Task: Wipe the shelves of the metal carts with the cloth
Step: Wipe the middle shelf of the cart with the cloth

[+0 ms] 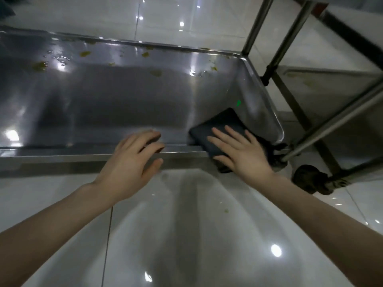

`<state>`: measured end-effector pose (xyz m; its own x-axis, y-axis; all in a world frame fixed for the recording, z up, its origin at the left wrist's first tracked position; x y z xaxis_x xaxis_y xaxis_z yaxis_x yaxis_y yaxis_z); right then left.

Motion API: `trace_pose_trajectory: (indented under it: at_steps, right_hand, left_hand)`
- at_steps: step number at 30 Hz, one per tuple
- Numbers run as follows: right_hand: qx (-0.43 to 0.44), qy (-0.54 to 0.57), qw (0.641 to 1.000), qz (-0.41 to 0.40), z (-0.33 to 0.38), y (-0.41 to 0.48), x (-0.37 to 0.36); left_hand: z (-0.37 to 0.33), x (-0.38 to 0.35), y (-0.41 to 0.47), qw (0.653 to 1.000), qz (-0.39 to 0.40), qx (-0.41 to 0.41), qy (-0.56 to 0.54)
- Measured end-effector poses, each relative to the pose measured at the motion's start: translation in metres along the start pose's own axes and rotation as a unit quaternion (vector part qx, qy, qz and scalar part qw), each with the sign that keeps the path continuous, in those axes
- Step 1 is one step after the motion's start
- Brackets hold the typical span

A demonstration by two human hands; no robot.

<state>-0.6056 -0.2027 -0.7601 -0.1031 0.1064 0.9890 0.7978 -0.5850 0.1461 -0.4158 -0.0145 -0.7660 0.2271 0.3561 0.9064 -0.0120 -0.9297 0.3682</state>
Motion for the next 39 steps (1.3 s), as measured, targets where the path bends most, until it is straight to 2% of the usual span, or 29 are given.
trace_pose_trajectory:
  at_steps: [3,6,12,15,18,21,24,28,31,34,39]
  right_hand:
    - [0.062,0.028,0.998,0.003,0.053,0.017,-0.010]
    - [0.075,0.013,0.997,0.005,0.037,0.013,-0.011]
    - [-0.063,-0.006,0.998,0.009,-0.076,-0.029,0.004]
    - [-0.133,0.035,0.990,-0.004,-0.073,-0.038,0.011]
    - [-0.198,0.117,0.972,-0.047,-0.051,-0.049,0.022]
    - [-0.206,0.180,0.962,-0.004,-0.033,-0.049,0.035]
    - [-0.192,0.257,0.943,0.086,-0.003,-0.034,0.067]
    - [-0.175,0.323,0.917,0.153,0.053,-0.013,0.138]
    - [-0.174,0.317,0.905,0.223,0.098,-0.001,0.202]
    - [-0.148,0.290,0.899,0.294,0.139,0.005,0.270]
    - [-0.105,0.288,0.898,0.316,0.194,0.020,0.406]
  left_hand:
    - [0.004,-0.003,0.017,1.000,-0.012,0.008,0.001]
    - [0.001,-0.009,0.026,1.000,-0.015,0.002,0.002]
    - [-0.003,-0.012,0.022,0.999,-0.005,-0.042,-0.007]
    - [-0.005,-0.006,0.017,0.999,0.012,-0.038,-0.026]
    - [-0.006,0.009,0.007,0.996,0.067,-0.058,-0.018]
    - [0.001,0.038,-0.004,0.993,0.101,-0.061,-0.011]
    - [0.006,0.081,-0.012,0.996,0.087,0.002,-0.035]
    - [-0.008,0.156,-0.024,0.989,0.062,0.116,-0.064]
    - [-0.026,0.228,-0.031,0.977,0.073,0.188,-0.063]
    - [-0.047,0.305,-0.038,0.971,0.079,0.212,-0.078]
    - [-0.070,0.442,-0.040,0.951,0.075,0.284,-0.094]
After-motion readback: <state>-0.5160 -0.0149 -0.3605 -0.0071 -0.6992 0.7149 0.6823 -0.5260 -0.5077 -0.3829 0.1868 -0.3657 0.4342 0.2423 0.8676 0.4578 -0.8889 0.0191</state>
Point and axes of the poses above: each hand's wrist, its own y-axis towards the middle knuckle, its own x-axis out of the back of the hand, z = x × y, the point moved 4 cm from there along y, towards the middle knuckle, and after that the axes turned 12 degrees about -x, right-handed, at the moved point
